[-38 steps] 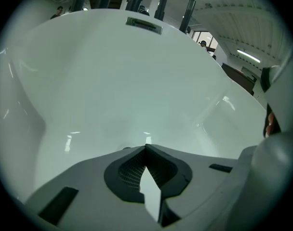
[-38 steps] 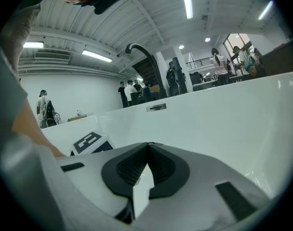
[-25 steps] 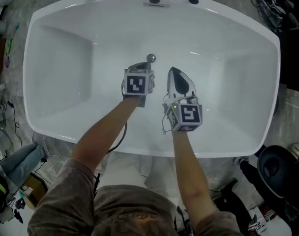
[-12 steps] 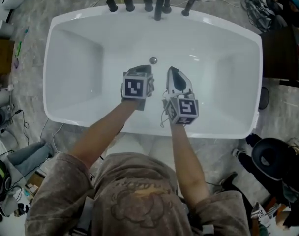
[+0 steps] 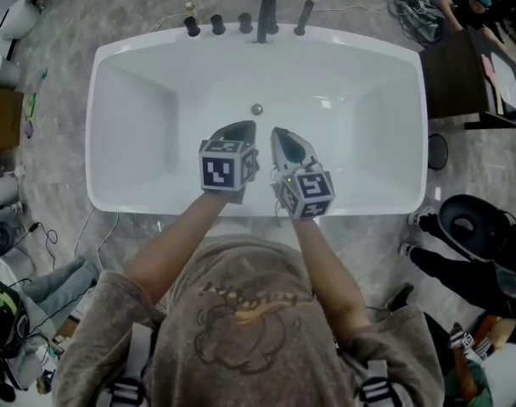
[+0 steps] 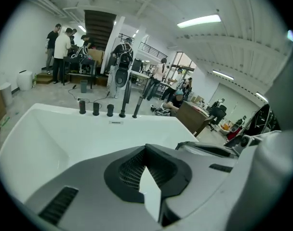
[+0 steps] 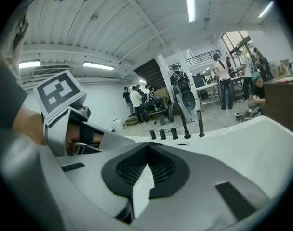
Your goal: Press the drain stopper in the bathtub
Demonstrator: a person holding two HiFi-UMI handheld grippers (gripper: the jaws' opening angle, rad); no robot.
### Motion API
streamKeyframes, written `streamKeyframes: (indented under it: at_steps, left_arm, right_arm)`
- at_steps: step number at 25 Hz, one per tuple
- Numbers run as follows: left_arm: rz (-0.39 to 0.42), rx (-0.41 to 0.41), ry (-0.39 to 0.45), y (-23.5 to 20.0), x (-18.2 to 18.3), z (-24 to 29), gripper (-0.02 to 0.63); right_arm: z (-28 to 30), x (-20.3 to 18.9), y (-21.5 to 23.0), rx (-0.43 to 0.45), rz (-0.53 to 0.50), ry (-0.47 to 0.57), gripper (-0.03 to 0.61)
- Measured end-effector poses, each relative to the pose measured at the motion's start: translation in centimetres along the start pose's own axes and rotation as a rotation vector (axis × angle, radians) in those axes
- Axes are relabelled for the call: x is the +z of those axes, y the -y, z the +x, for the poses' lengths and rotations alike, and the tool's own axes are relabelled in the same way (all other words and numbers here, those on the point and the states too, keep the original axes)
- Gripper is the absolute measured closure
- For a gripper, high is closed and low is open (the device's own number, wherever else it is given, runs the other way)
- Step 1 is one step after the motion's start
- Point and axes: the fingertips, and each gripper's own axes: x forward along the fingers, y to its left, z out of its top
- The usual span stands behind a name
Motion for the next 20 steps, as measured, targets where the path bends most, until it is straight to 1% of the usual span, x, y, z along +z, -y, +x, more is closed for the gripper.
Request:
streamKeyframes:
  at_steps: [2,7,12,16,20]
  left_arm:
    - [0.039,-0.036,0.022,1.2,0.6,-2.1,0.609]
    - [0.178,-0.117,0.063,3.3,0.9,-7.5,0.609]
    - [0.271,-0.216,0.138,4.7,1.0,-12.6,0.609]
    - [0.353,-0.274,0.220,5.9,1.4,-16.3,0.609]
    - [0.403,-0.352,0.320,7.2,2.3,-19.3,0.609]
  right_arm:
    - [-1.2,0.7,-1.6,0.021,-0.024,-0.004,0.581]
    - [-3.9,2.6,-5.9,0.091,-0.056,0.010,0.581]
    - [-6.3,4.9,-10.2,0.168,-0.118,0.046,0.581]
    - [-8.4,6.5,-12.4,0.208,-0.167,0.099,0.581]
    - [-10.4,7.8,-13.9,0.234,-0.206,0.140,0.581]
